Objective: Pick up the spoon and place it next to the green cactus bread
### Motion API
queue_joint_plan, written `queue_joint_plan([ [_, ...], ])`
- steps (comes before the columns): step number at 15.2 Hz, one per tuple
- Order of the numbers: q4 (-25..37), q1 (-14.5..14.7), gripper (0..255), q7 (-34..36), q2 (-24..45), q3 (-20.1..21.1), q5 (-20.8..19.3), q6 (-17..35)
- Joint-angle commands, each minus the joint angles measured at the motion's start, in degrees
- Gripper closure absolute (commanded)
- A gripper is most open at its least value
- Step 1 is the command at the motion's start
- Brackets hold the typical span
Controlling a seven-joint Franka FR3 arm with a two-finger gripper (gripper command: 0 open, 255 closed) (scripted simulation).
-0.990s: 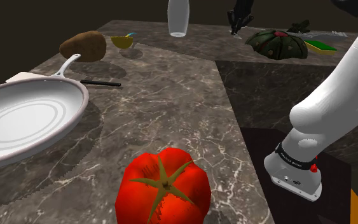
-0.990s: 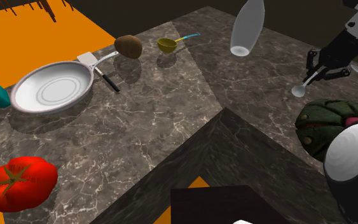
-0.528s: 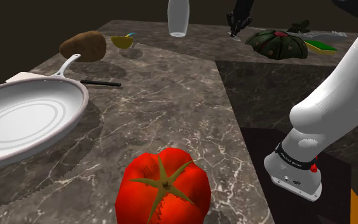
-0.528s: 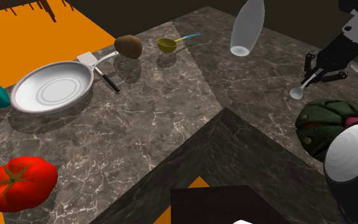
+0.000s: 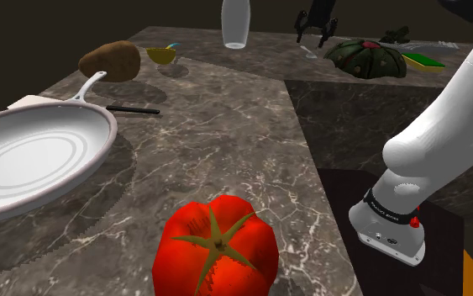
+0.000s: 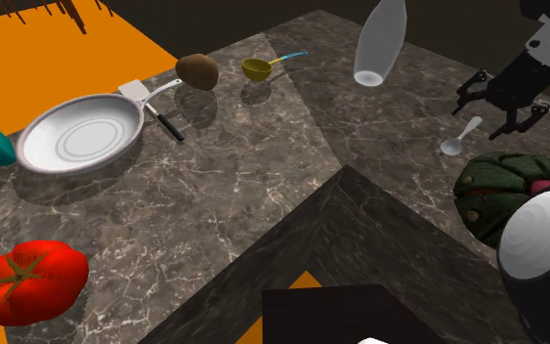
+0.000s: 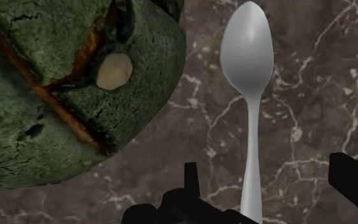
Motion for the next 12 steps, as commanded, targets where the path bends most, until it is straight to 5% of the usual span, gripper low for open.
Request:
queue_joint_plan([
  [1, 2.6, -0.16, 0, 0.07, 0.57, -0.15, -0.01, -2.05],
  [4, 10.7, -0.66, 0, 0.28, 2.74, -0.55, 0.08, -8.05],
  [12, 10.71, -0.66, 0, 0.28, 2.74, -0.55, 0.08, -8.05],
])
